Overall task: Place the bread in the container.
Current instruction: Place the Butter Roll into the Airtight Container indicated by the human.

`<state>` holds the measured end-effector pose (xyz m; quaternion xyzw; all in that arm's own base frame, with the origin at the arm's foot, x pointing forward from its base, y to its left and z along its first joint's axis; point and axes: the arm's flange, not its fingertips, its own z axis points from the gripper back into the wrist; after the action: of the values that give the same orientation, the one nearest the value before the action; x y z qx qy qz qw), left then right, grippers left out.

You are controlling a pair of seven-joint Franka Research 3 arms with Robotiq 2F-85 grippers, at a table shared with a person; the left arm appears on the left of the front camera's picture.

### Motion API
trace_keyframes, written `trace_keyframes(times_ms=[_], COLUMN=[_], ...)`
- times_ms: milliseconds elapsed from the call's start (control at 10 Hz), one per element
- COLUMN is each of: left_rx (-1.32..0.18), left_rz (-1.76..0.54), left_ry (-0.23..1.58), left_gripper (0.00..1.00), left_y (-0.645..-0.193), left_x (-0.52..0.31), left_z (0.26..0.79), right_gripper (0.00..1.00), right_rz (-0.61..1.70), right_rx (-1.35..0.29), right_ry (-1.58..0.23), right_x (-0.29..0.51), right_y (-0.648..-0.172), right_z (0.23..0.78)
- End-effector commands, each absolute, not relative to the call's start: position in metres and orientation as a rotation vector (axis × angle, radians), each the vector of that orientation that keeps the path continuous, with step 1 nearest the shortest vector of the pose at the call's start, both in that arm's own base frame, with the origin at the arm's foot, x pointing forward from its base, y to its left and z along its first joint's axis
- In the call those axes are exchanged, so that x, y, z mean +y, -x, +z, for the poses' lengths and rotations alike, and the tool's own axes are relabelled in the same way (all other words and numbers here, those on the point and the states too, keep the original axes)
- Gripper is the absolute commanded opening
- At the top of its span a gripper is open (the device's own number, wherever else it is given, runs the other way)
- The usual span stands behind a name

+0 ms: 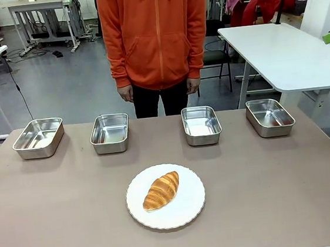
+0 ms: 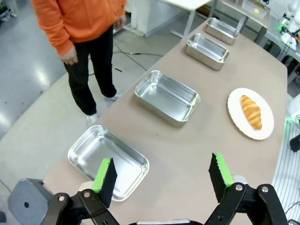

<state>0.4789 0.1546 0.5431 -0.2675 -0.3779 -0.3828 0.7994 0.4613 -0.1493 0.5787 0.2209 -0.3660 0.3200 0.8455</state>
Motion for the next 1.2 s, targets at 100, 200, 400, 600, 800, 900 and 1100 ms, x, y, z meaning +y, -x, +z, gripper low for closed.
trace_keyframes(times_ms=[100,200,400,600,800,900,1100], left_rx=[-0.811,-0.811,-0.811,-0.811,-0.811,-0.811,-0.811], left_rz=[-0.821,-0.821,-0.821,-0.821,-0.821,-0.821,-0.821], left_ry=[0.574,0.574,0.574,0.574,0.574,0.574,0.574], left_gripper=[1.00,1.00,1.00,1.00,1.00,1.00,1.00], left_y=[-0.4789,-0.4789,-0.4789,-0.4789,-0.4789,-0.4789,-0.4789], left_x=[0.1546,0.1546,0.1546,0.1546,0.1546,0.1546,0.1546], left_z=[0.5431,0.5431,0.5431,0.5431,0.5431,0.5431,0.5431], right_gripper=[1.00,1.00,1.00,1.00,1.00,1.00,1.00], right_rz=[0.678,0.678,0.678,0.678,0.678,0.678,0.678], right_rx=[-0.779,-0.779,-0.779,-0.779,-0.779,-0.779,-0.779], right_ry=[-0.468,-0.468,-0.468,-0.468,-0.468,-0.468,-0.468], right_x=[-0.1488,-0.1488,-0.1488,-0.1488,-0.1488,-0.1488,-0.1488], right_y=[-0.4603,-0.4603,-0.4603,-0.4603,-0.4603,-0.4603,-0.4603], right_z=[0.5807,0.5807,0.5807,0.5807,0.5807,0.5807,0.5807])
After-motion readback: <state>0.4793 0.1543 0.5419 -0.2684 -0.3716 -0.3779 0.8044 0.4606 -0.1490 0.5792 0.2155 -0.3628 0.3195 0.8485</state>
